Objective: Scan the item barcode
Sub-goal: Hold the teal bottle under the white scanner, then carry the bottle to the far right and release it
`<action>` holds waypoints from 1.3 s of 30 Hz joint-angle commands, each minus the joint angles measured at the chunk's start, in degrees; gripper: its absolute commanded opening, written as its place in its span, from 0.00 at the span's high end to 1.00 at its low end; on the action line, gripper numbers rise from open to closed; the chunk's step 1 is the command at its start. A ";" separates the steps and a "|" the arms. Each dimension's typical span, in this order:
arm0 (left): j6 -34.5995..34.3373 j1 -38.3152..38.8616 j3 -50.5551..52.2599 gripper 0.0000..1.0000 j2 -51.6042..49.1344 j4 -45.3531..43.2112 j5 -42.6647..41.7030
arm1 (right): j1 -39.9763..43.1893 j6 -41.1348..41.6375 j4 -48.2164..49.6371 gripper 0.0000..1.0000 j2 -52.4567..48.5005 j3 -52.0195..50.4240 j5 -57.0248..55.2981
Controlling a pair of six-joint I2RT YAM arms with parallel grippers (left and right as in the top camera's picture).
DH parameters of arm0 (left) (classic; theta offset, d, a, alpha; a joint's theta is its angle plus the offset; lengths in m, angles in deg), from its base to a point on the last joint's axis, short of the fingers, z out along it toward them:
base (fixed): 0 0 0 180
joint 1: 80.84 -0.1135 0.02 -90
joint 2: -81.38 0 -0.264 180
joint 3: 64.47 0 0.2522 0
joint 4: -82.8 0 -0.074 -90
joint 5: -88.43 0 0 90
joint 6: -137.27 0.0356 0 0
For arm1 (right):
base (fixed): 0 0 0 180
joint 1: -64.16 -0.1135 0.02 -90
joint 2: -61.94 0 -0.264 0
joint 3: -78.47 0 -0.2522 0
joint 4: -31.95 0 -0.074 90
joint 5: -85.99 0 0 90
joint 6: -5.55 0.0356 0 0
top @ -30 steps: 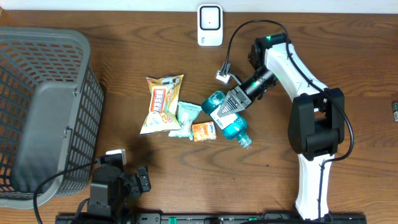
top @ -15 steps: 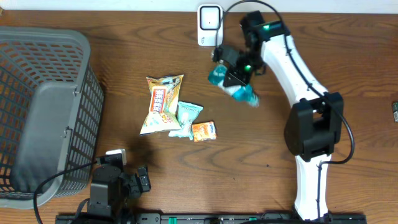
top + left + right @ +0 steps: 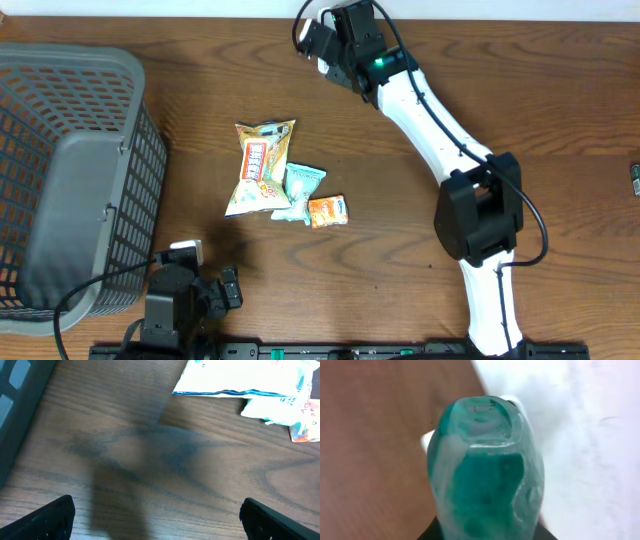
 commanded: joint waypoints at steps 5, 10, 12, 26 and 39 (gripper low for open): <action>0.70 -0.26 -0.26 0.02 0.09 0.15 0.26 | 0.55 -6.82 18.27 0.99 -6.82 1.33 -8.85; 0.70 -0.26 -0.26 0.02 0.09 0.15 0.26 | 0.22 -11.23 26.36 0.99 -9.84 1.33 -10.56; 0.70 -0.26 -0.26 0.02 0.09 0.13 0.26 | 0.04 -11.82 27.74 0.99 -10.25 1.33 -10.95; 0.70 -0.26 -0.26 0.02 0.09 0.13 0.26 | 1.42 -10.03 27.78 0.99 -8.41 1.33 -21.42; 0.70 -0.26 -0.26 0.02 0.09 0.13 0.26 | 21.57 3.37 -1.03 0.99 -1.51 1.33 -30.58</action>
